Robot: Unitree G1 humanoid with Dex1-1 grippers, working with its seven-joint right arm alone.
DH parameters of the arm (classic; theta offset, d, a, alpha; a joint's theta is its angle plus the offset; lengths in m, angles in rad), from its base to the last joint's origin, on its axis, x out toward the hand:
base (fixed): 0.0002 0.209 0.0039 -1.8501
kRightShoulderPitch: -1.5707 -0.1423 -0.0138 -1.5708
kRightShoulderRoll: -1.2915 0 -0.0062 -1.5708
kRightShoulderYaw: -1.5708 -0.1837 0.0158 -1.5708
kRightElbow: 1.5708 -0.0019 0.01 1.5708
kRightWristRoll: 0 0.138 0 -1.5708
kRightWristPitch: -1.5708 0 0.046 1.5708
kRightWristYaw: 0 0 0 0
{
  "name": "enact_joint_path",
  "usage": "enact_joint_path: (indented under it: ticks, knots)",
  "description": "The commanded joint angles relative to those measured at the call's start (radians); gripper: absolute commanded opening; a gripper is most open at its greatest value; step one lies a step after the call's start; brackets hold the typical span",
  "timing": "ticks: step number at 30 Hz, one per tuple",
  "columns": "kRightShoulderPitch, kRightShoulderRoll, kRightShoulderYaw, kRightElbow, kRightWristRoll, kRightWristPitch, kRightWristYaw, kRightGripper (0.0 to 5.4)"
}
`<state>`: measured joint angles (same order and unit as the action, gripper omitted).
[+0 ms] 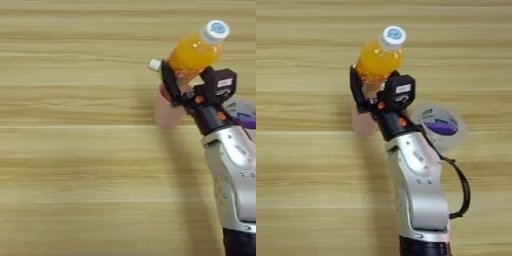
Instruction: Move the objects on the table
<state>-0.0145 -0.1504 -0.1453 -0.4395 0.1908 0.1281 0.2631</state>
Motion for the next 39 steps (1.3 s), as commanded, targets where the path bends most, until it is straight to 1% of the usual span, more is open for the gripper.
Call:
enact_joint_path:
  ticks: [1,9,14,23,31,35,39]
  knots:
    - [-0.088,-0.050,-0.081,-0.059,0.035,-0.022,-0.026,3.44]
    - [-0.100,-0.094,-0.177,-0.029,0.055,-0.024,-0.040,3.44]
    - [-0.109,-0.125,-0.234,0.018,0.038,-0.027,-0.069,3.44]
    - [-0.139,-0.202,-0.352,0.129,0.019,-0.043,-0.121,3.44]
    - [-0.156,-0.254,-0.395,0.298,-0.060,-0.069,-0.197,3.44]
    - [-0.171,-0.274,-0.403,0.385,-0.074,-0.089,-0.217,3.43]
    - [-0.197,-0.296,-0.407,0.508,-0.078,-0.131,-0.218,3.43]
